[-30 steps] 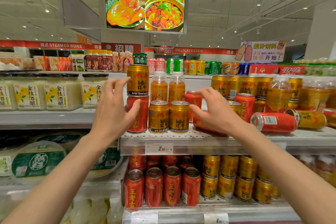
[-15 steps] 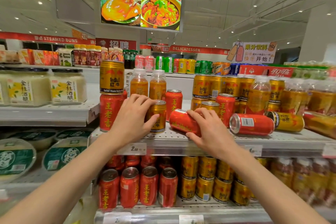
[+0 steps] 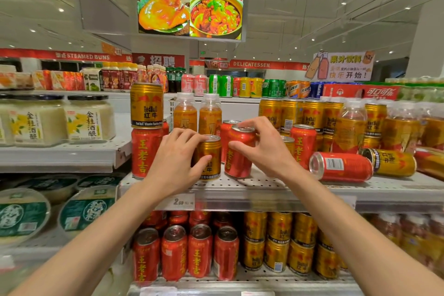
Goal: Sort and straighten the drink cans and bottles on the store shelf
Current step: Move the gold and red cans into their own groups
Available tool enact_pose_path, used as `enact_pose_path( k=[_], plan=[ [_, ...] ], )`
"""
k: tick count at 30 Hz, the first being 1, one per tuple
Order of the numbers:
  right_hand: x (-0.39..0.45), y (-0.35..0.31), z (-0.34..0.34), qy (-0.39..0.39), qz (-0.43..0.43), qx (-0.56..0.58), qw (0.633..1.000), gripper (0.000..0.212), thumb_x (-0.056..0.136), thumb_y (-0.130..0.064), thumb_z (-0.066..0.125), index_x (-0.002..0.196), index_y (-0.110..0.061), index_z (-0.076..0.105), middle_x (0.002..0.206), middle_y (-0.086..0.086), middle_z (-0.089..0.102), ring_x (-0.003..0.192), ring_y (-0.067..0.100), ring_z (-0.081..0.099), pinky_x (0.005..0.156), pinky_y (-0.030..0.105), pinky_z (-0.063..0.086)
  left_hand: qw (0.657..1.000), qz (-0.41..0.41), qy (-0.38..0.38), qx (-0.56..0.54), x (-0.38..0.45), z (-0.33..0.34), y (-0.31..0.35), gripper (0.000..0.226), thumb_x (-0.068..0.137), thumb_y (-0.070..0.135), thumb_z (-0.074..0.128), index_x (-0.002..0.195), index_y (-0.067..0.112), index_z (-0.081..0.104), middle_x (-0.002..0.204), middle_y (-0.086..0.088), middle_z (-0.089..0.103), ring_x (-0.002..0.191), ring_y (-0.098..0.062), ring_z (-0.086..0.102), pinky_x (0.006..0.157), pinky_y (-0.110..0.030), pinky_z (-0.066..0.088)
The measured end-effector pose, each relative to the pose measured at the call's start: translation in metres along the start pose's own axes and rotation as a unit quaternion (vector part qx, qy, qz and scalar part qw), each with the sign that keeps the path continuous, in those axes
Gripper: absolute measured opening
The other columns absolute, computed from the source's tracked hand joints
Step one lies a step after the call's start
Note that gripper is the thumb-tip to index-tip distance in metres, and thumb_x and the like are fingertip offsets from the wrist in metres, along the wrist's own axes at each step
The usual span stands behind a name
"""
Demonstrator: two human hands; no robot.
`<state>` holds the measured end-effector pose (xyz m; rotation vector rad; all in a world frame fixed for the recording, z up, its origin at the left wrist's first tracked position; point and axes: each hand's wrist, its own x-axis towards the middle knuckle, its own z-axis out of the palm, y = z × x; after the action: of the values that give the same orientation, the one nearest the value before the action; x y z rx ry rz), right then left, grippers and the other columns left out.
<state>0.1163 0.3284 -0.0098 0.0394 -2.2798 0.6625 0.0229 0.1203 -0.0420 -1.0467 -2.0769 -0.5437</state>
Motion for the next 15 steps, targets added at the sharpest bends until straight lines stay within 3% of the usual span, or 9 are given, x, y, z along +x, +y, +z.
enact_pose_path(
  k=[5, 9, 15],
  plan=[
    [-0.007, 0.008, 0.015, 0.002, -0.01, 0.033, 0.999, 0.053, 0.093, -0.044, 0.065, 0.14, -0.026, 0.05, 0.135, -0.006, 0.053, 0.119, 0.011, 0.055, 0.101, 0.041, 0.052, 1.0, -0.003, 0.003, -0.002, -0.001, 0.001, 0.001, 0.047, 0.091, 0.052, 0.052, 0.128, 0.025, 0.059, 0.122, 0.006, 0.061, 0.118, -0.018, 0.046, 0.1, -0.04, 0.037],
    [-0.012, 0.009, 0.012, -0.031, 0.01, 0.025, 0.999, 0.069, 0.094, -0.045, 0.063, 0.154, -0.031, 0.032, 0.159, -0.007, 0.034, 0.14, 0.013, 0.041, 0.109, 0.045, 0.047, 1.0, -0.001, 0.002, -0.014, -0.002, 0.001, 0.001, 0.045, 0.093, 0.05, 0.057, 0.131, 0.025, 0.058, 0.125, 0.007, 0.06, 0.121, -0.017, 0.045, 0.103, -0.039, 0.036],
    [-0.038, 0.004, 0.011, -0.031, 0.078, 0.066, 0.994, 0.086, 0.092, -0.046, 0.067, 0.158, -0.037, 0.013, 0.162, -0.01, 0.032, 0.143, 0.01, 0.037, 0.114, 0.042, 0.041, 0.998, 0.021, 0.002, -0.062, -0.009, -0.01, -0.003, 0.048, 0.096, 0.038, 0.06, 0.141, 0.023, 0.054, 0.136, 0.006, 0.057, 0.131, -0.013, 0.042, 0.112, -0.039, 0.037]
  ],
)
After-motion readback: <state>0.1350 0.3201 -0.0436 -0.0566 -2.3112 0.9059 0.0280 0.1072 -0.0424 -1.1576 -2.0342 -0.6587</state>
